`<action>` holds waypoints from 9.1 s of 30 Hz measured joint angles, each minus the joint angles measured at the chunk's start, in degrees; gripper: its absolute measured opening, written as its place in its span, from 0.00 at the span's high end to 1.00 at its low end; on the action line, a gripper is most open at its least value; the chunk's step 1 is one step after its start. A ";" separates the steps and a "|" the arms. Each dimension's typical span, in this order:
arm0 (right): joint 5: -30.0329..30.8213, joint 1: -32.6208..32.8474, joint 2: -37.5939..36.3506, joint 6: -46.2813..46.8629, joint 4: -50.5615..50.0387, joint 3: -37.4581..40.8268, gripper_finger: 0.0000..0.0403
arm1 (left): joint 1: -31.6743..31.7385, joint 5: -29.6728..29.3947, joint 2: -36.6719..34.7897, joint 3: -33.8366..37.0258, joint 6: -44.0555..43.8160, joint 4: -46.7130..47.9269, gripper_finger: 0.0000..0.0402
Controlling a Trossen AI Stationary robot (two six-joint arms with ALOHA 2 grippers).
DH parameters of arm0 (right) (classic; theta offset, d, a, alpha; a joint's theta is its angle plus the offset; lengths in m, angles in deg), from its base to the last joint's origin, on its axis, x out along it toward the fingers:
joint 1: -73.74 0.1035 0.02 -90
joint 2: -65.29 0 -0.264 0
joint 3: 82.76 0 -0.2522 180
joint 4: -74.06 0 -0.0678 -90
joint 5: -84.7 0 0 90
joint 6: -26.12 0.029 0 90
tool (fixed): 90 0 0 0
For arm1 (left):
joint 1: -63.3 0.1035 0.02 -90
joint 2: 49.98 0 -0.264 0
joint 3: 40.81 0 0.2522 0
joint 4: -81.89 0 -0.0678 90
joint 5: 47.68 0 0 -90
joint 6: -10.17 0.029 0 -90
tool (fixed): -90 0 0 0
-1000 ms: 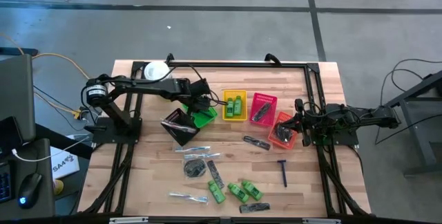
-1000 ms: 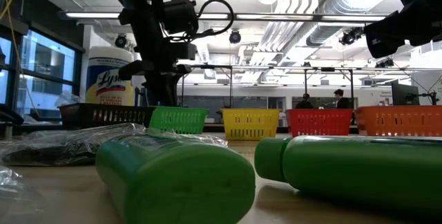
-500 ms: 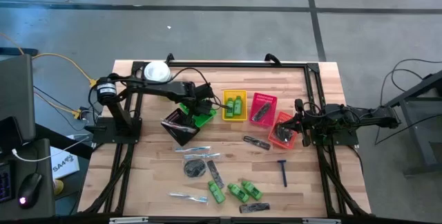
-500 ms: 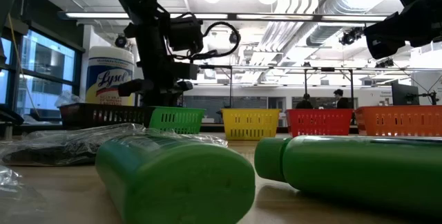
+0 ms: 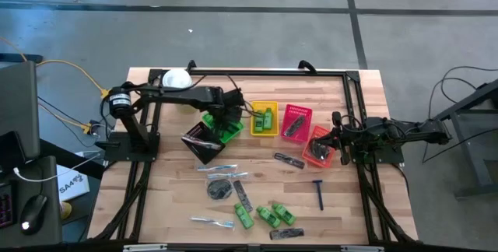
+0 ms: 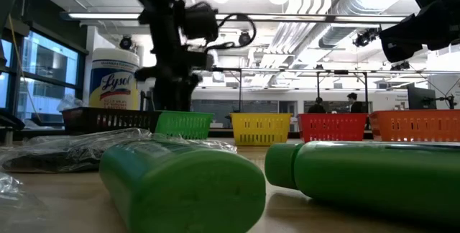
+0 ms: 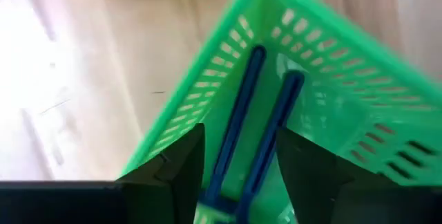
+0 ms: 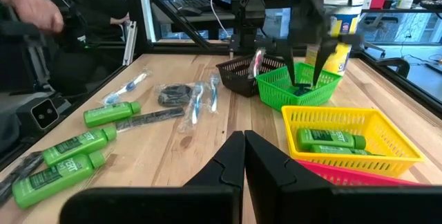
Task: Pick & Place Travel size toiletries
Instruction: Put the bottom blue toothbrush into the black bin
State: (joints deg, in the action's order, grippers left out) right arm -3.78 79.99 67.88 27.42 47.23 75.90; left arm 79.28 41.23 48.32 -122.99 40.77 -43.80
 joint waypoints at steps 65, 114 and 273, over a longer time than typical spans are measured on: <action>-0.13 -0.02 0.00 0.28 0.88 0.02 0.99 | -41.85 -31.08 -76.67 58.63 -37.07 -43.60 1.00; -0.24 -0.01 -0.02 0.15 0.26 0.02 0.99 | -55.03 -17.41 -6.65 5.71 -65.44 -15.04 0.71; -0.04 0.00 0.00 0.42 -1.67 0.02 0.99 | -28.23 -21.60 -12.41 5.61 -24.57 28.67 0.96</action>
State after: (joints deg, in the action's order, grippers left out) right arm -3.83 80.00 67.88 27.84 45.56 75.92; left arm 51.05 19.63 35.91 -117.38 16.20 -15.14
